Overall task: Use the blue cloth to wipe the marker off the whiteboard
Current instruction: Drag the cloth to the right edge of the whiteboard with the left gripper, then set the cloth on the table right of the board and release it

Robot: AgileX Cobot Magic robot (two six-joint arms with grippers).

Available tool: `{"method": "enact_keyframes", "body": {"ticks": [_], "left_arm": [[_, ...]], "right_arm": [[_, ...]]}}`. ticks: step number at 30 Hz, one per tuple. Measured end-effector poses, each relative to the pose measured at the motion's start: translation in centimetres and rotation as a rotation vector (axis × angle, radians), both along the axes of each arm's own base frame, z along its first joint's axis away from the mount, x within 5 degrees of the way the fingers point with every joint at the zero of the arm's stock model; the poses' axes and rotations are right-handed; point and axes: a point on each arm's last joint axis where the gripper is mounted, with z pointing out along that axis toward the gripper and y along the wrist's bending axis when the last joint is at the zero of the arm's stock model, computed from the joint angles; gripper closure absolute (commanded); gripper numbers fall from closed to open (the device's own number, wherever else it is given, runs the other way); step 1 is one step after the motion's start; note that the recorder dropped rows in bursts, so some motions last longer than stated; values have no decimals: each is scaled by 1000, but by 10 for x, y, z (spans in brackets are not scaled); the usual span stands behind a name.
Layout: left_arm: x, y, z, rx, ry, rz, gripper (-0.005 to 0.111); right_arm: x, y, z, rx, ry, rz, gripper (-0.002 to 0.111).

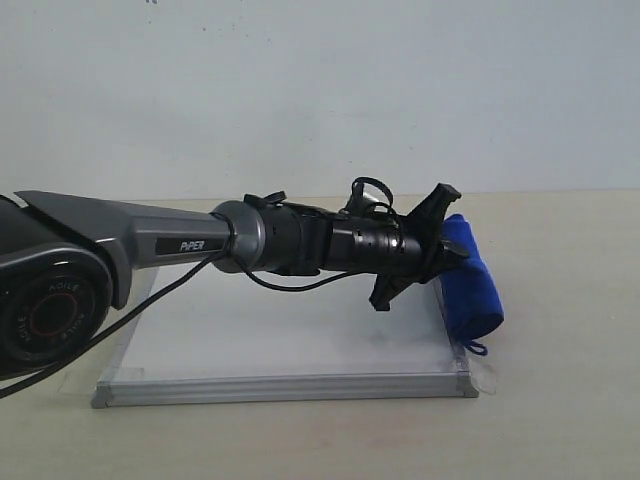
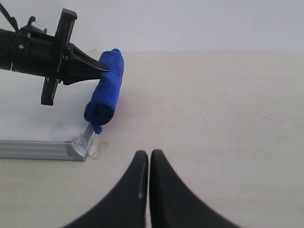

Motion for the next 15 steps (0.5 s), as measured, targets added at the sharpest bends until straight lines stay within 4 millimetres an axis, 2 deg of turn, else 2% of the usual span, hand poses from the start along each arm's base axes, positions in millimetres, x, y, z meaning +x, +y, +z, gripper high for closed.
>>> {"method": "enact_keyframes", "body": {"ticks": [2, 3, 4, 5, 7, 15], "left_arm": [[0, 0, 0, -2, 0, -4, 93], [0, 0, 0, -5, 2, -5, 80], [-1, -1, 1, -13, 4, -19, 75], [-2, -2, 1, -17, 4, -24, 61], [-3, -3, 2, -27, 6, -41, 52], [-10, -9, 6, -104, 47, -120, 53]], "right_arm": [[0, 0, 0, 0, 0, 0, 107], [0, 0, 0, 0, 0, 0, 107], [0, 0, 0, 0, 0, 0, 107], [0, 0, 0, 0, 0, 0, 107], [0, 0, 0, 0, 0, 0, 107], [0, 0, 0, 0, 0, 0, 107]]}}
